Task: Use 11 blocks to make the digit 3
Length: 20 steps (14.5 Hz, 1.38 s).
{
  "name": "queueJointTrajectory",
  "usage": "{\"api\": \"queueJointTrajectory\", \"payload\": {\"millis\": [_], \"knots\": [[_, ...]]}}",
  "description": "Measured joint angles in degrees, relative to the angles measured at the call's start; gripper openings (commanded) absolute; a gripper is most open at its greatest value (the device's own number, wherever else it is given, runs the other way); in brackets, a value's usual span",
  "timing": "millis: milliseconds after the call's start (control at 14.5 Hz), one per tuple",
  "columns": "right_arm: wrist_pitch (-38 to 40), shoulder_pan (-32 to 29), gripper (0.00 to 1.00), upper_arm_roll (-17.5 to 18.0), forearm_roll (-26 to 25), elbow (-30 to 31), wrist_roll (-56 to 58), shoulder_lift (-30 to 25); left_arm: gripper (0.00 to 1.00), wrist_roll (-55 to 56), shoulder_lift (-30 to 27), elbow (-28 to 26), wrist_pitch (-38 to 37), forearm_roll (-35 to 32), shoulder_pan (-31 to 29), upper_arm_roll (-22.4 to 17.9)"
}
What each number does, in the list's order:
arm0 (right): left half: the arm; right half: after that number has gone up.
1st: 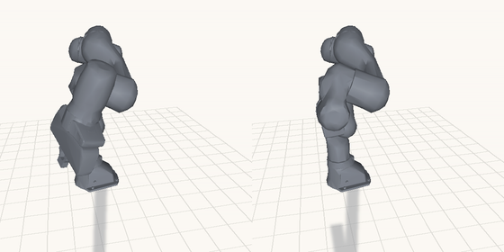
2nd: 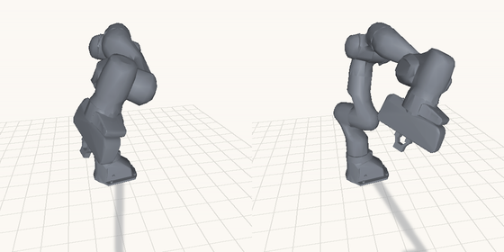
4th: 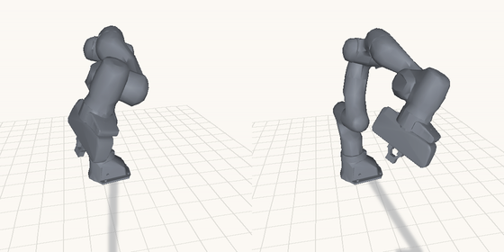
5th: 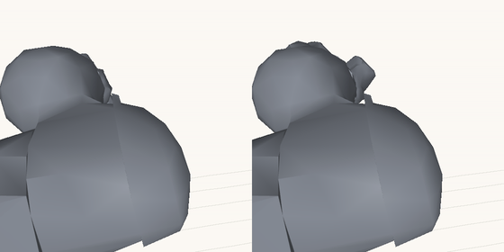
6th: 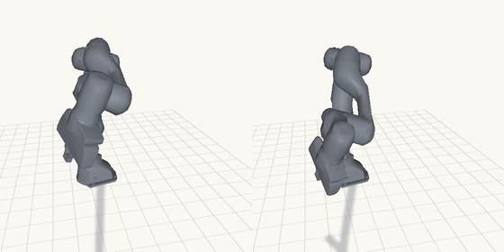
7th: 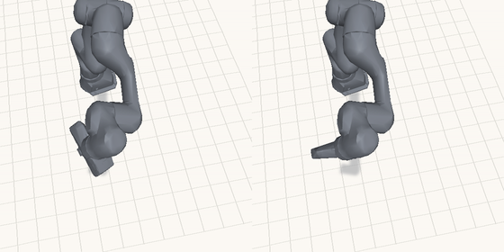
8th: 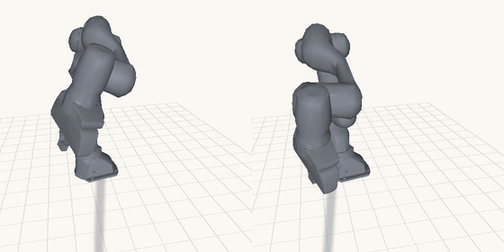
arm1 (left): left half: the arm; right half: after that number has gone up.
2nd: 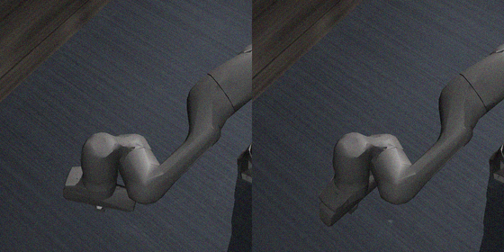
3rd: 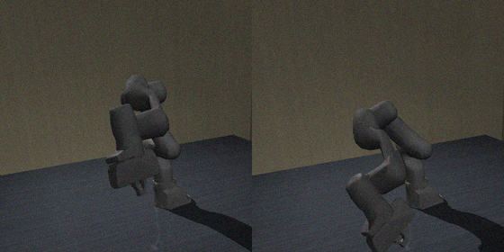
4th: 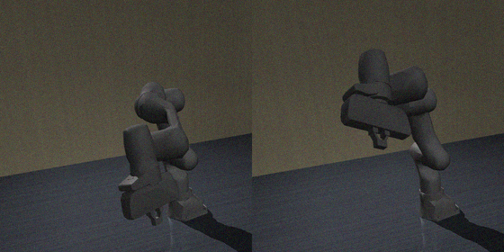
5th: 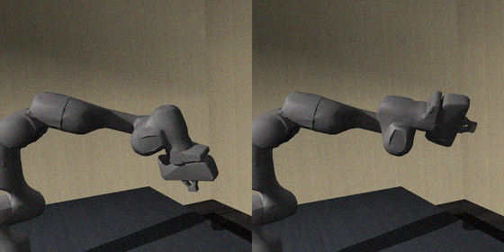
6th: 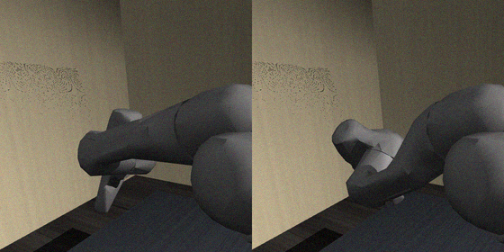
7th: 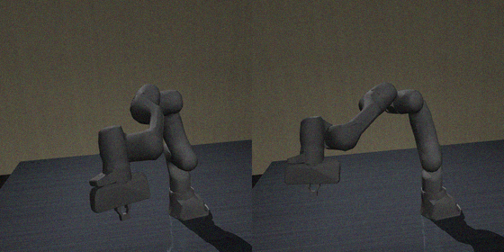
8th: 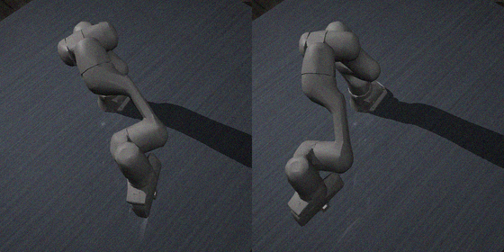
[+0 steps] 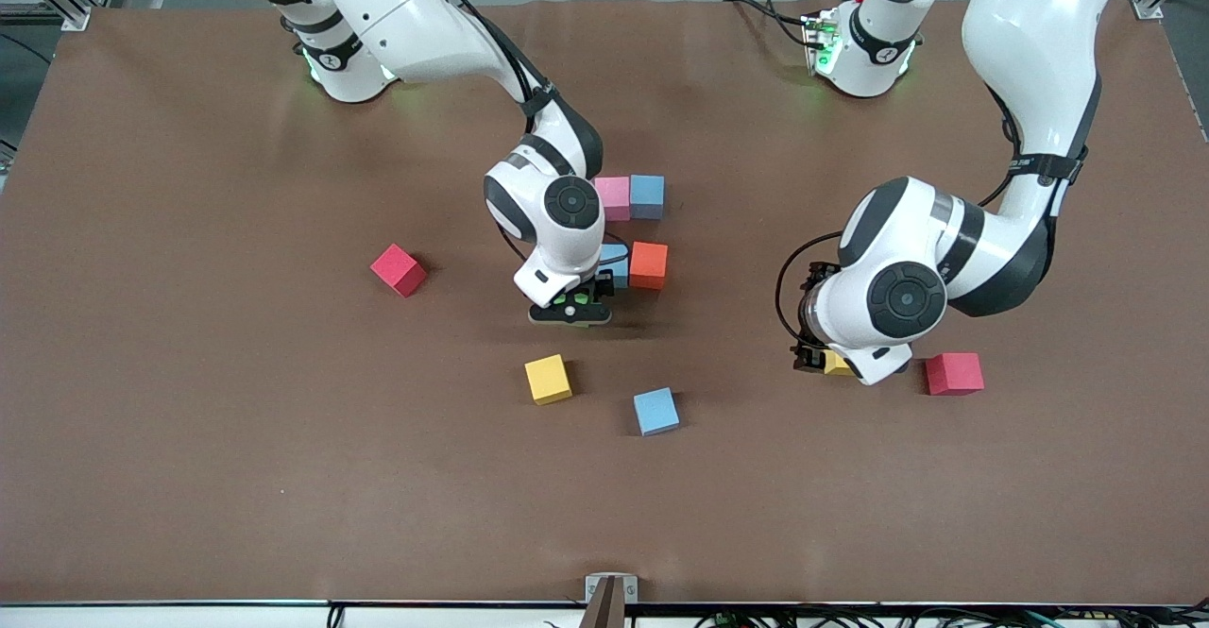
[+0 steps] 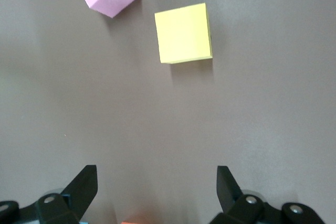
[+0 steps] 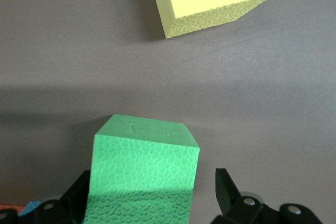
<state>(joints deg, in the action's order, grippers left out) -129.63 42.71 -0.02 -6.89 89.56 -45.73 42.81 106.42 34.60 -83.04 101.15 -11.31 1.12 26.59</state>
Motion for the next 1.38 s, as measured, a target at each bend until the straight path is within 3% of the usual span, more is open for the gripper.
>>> {"api": "queueJointTrajectory", "payload": {"millis": [827,1171,1378], "knots": [[-0.2,0.0,1.00,-0.2,0.0,-0.9,-4.1,-0.9,1.00,-0.8,0.0,0.2,-0.9,-0.9,0.1,0.0],[1.5,-1.7,1.00,-0.8,7.0,-5.1,-5.9,-2.1,1.00,-0.8,0.0,0.2,-1.0,-0.9,0.1,0.1],[4.0,-3.3,1.00,-0.9,8.0,-9.8,-11.7,-2.1,1.00,-0.8,0.0,0.2,-1.0,-0.9,0.1,0.1]]}}
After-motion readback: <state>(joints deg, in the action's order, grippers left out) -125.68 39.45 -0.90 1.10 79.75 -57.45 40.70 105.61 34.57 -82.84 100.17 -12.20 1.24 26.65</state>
